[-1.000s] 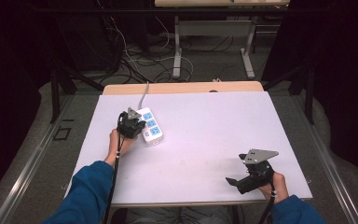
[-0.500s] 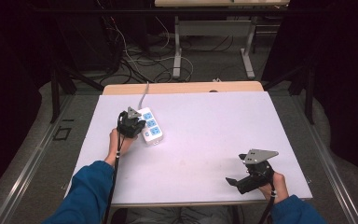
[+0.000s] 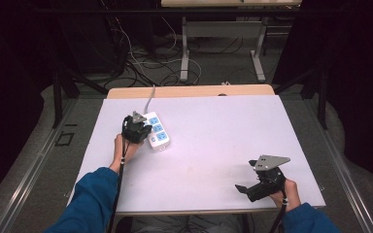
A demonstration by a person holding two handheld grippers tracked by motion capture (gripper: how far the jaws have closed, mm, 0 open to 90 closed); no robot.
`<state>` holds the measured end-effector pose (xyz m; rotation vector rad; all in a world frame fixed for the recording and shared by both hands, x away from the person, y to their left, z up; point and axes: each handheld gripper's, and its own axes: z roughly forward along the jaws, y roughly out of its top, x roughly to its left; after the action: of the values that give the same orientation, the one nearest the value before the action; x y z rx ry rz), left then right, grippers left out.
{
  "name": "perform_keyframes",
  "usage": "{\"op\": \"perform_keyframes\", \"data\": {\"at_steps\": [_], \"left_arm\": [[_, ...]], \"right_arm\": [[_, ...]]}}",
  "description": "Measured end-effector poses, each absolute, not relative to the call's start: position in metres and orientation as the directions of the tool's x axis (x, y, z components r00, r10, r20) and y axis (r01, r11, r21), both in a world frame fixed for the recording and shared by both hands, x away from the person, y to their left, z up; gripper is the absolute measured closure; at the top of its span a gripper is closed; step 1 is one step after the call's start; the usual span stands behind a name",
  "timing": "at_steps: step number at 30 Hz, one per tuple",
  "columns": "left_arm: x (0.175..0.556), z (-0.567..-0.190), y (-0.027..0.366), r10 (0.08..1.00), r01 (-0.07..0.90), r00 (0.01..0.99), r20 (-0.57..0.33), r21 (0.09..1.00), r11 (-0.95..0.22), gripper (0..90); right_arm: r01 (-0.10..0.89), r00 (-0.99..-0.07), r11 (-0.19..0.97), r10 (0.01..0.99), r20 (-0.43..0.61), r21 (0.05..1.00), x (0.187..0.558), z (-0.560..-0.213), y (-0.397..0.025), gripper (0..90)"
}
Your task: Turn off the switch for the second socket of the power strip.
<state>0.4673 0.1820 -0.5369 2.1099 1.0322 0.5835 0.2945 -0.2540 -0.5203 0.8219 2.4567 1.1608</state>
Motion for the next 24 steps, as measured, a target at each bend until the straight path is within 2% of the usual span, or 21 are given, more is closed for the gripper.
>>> {"op": "perform_keyframes", "data": {"at_steps": [15,18,21,24], "left_arm": [[0.461,-0.521,0.184,0.819,0.464,0.569,0.078,0.792,-0.398,89.4],[0.461,-0.521,0.184,0.814,0.463,0.575,0.079,0.79,-0.403,85.2],[0.46,-0.519,0.184,0.818,0.463,0.569,0.083,0.79,-0.402,76.6],[0.46,-0.518,0.183,0.83,0.478,0.552,0.076,0.787,-0.389,57.8]], "right_arm": [[0.37,-0.793,0.507,0.609,-0.02,0.778,0.294,-0.52,-0.254,0.6],[0.368,-0.791,0.507,0.611,-0.024,0.779,0.294,-0.52,-0.254,0.6],[0.362,-0.795,0.513,0.605,-0.029,0.778,0.294,-0.52,-0.255,0.6],[0.362,-0.796,0.516,0.604,-0.03,0.776,0.293,-0.519,-0.255,0.6]]}}
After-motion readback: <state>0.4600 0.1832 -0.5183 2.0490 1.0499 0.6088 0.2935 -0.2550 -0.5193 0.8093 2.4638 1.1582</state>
